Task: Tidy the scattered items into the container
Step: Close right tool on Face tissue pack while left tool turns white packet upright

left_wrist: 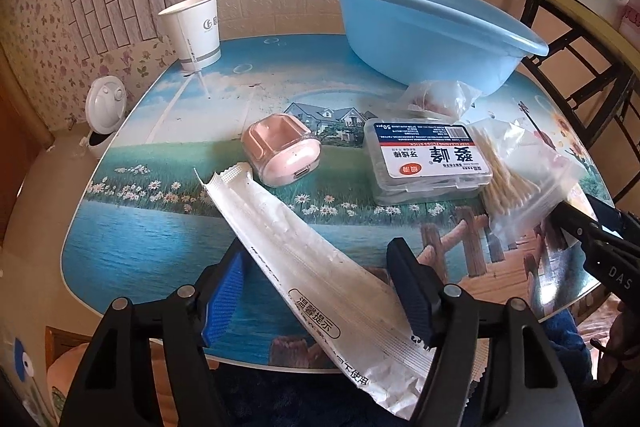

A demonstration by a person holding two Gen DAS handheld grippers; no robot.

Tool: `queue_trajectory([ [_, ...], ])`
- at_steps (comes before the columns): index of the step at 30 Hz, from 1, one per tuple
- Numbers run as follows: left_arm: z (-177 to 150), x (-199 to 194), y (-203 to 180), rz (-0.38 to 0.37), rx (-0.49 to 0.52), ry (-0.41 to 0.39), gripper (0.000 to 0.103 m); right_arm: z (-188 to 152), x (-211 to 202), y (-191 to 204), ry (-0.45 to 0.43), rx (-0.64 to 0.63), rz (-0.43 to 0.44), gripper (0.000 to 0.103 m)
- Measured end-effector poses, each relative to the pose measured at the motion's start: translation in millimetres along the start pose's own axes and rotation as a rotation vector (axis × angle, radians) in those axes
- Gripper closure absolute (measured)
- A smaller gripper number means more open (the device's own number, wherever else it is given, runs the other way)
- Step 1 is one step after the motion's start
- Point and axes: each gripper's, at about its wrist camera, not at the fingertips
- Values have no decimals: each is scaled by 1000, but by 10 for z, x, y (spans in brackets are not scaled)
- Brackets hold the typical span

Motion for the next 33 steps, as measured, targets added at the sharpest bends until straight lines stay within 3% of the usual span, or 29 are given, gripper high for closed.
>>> queue_trajectory([
  [6, 11, 28, -5, 9, -14, -2, 19, 8, 4, 12, -1, -3, -4, 41],
  [9, 6, 34, -6, 6, -12, -10, 20, 17, 12, 18, -2, -7, -7, 41],
  [12, -15, 6, -21, 2, 1, -25, 35, 15, 15, 20, -5, -8, -7, 41],
  [17, -51, -25, 16, -7, 6, -35, 46, 3, 8, 19, -8, -6, -5, 42],
  [19, -66, -39, 28, -14, 14, -38, 51, -6, 1, 35, -12, -15, 0, 47],
  [20, -71, -43, 32, -18, 17, -38, 54, -12, -4, 46, -13, -19, -1, 54],
  [30, -117, -178, 154, -66, 11, -62, 89, -58, -88, 47, -31, -17, -11, 55],
  [33, -146, -242, 195, -73, 11, -79, 92, -72, -114, 46, -33, -14, -14, 55],
])
Point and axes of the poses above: each gripper's, at about its wrist camera, not at the fingertips, and x roughly the way its jaws point, y to its left, z to its top, and after that the axes turned 13 degrees about y, right-handed
